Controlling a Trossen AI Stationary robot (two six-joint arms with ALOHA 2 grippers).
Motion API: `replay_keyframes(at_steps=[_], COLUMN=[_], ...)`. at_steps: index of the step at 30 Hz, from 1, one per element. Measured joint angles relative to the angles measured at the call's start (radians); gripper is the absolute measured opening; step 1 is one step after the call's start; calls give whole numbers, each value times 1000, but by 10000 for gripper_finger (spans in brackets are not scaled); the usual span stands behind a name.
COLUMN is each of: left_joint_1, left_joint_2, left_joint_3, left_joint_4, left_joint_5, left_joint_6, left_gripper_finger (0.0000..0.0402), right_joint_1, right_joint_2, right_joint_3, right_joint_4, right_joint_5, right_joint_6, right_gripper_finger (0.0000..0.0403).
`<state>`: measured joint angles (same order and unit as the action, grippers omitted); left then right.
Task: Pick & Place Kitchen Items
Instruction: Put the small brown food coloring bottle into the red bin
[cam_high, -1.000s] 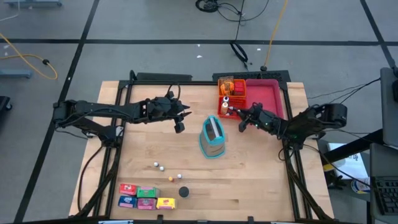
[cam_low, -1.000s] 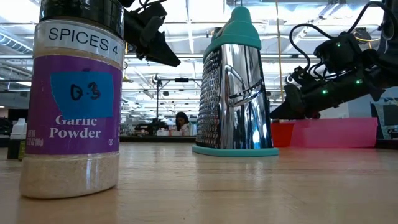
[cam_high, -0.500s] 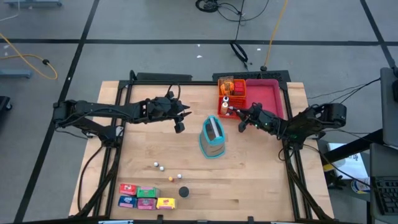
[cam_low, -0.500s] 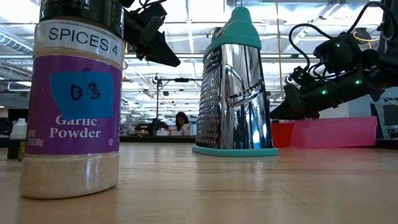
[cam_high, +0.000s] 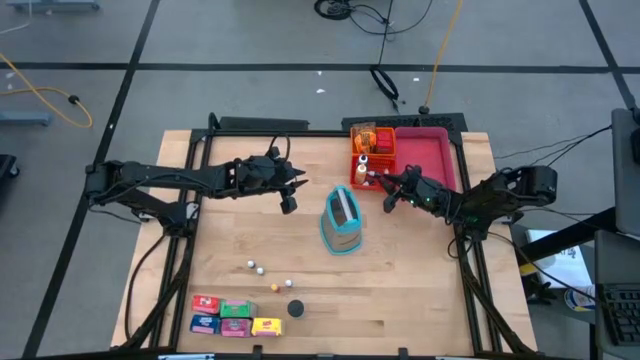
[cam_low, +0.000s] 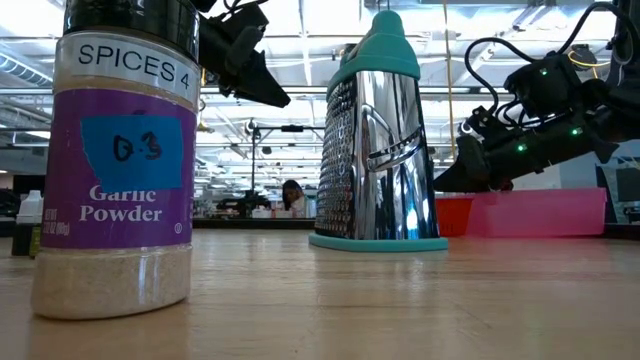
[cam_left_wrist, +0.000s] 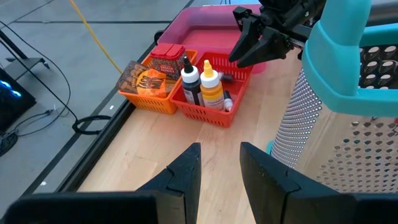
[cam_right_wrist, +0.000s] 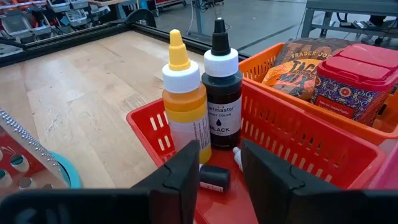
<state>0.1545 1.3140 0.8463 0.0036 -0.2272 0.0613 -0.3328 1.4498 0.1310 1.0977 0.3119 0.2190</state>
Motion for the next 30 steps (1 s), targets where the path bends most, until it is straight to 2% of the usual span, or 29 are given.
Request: replay_keyframes(at_steps=[10,14,21,24,30], left_joint_1=[-1,-17,-75,-104,-190], left_joint_2=[-2,-44,-167,-210,-234], left_joint_3=[0,-1,-1,-1,-1], left_joint_4=[-2,-48,-230,-313,-517], left_joint_5=[0,0,10,87,245], left_joint_6=[-3,-19,-21,-43,-48], left_gripper_finger=[113,113,113,113,113], right_joint_1=[0,0,1,1,1], right_joint_2=[-2,-15,-76,-119,-205], right_joint_3=[-3,-3,-3,-2,-2], right_joint_4=[64,65,80,80,80], right_joint_5=[-2,-2,-29,-47,-158], right_joint_6=[-29,-29,-47,-47,-48], right_gripper_finger=[116,116,116,116,114])
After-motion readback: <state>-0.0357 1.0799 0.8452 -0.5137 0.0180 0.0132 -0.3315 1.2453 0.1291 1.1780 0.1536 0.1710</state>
